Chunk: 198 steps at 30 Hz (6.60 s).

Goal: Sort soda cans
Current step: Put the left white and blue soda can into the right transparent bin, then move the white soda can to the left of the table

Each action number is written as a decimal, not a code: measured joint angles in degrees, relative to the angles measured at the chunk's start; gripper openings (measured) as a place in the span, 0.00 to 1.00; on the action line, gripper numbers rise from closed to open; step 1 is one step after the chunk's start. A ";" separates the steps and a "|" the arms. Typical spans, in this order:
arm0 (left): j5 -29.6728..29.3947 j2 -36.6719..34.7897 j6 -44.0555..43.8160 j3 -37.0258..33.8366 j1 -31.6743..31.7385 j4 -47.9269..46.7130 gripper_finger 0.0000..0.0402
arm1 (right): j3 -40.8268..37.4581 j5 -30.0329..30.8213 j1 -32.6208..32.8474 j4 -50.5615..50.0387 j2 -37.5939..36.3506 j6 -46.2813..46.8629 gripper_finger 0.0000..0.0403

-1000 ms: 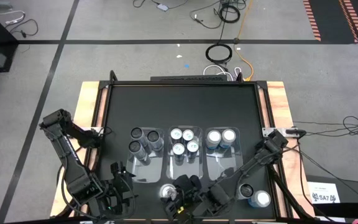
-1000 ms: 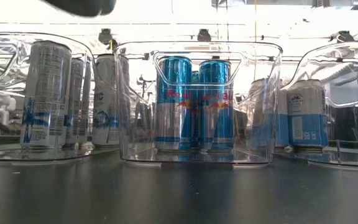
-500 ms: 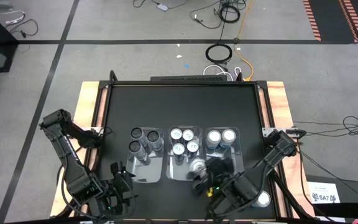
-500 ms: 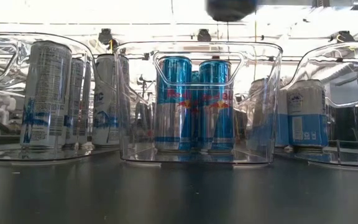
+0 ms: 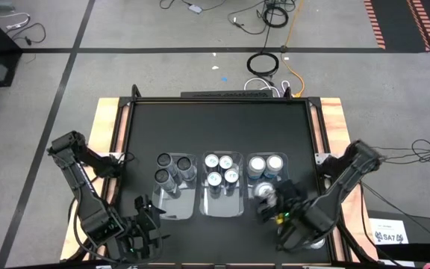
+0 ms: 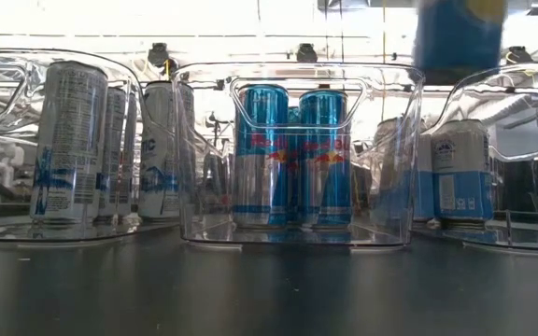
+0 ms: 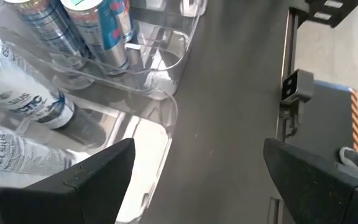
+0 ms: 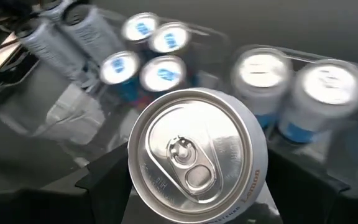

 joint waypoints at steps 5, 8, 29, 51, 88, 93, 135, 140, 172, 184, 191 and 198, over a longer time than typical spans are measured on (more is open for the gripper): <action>-1.39 0.00 -1.31 0.00 0.11 1.13 0.91 | -14.22 -0.39 0.47 6.40 -9.52 2.89 0.76; -1.94 0.00 -1.44 0.00 0.11 1.49 0.91 | -21.72 -0.59 0.36 14.38 -13.04 0.49 0.76; -2.07 0.00 -3.10 0.00 0.11 4.61 0.91 | -39.67 -5.71 -7.62 40.20 -13.82 -19.67 0.76; -2.05 0.00 -2.88 0.00 0.11 5.41 0.91 | -40.88 -8.56 -8.88 42.12 -13.56 -19.78 0.76; -1.78 0.00 -2.64 0.00 0.11 8.67 0.91 | -31.75 -12.38 -7.38 27.49 -13.67 -23.16 0.96; -1.78 0.00 -2.54 0.00 0.11 8.67 0.91 | -25.34 -14.73 -7.20 20.20 -13.67 -24.37 0.96; -8.06 0.00 -2.77 0.00 0.96 8.52 0.91 | -14.04 -26.41 17.39 10.72 -11.42 5.57 0.96; -8.06 0.00 -2.65 0.00 1.22 8.55 0.91 | -14.04 -27.69 17.37 12.06 -7.79 3.42 0.96; -7.74 0.00 -2.85 0.00 1.66 10.44 0.91 | -14.06 -27.70 16.10 15.59 0.80 -0.05 0.56; -7.75 -0.02 -2.84 -0.02 1.66 11.44 0.91 | -14.10 -18.95 11.74 31.69 0.82 -8.56 0.56; -7.75 -0.02 -2.82 -0.02 1.66 11.45 0.91 | -14.10 -15.54 4.81 43.54 0.91 -25.39 0.56; -7.75 -0.02 -2.82 -0.02 1.66 11.77 0.91 | -13.48 -18.29 -2.25 58.95 0.94 -43.06 0.56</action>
